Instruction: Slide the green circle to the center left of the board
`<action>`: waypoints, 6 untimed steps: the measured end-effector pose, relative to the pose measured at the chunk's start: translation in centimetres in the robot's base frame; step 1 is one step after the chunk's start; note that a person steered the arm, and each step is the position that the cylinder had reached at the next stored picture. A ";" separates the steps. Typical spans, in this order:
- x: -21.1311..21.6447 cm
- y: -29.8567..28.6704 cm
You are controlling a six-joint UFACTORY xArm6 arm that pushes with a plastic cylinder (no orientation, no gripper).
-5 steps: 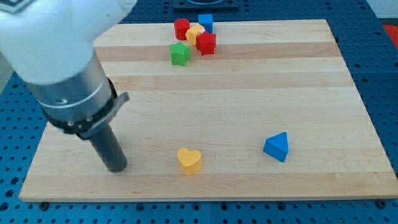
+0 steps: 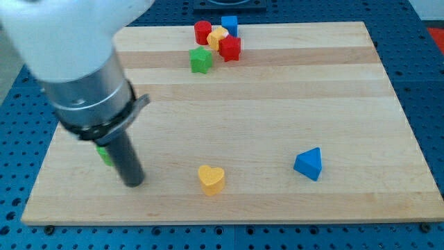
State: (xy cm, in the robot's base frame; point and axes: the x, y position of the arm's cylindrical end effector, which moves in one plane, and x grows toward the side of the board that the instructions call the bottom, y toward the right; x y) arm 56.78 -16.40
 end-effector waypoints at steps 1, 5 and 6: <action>-2.4 -2.9; -15.0 -8.1; -17.2 -9.5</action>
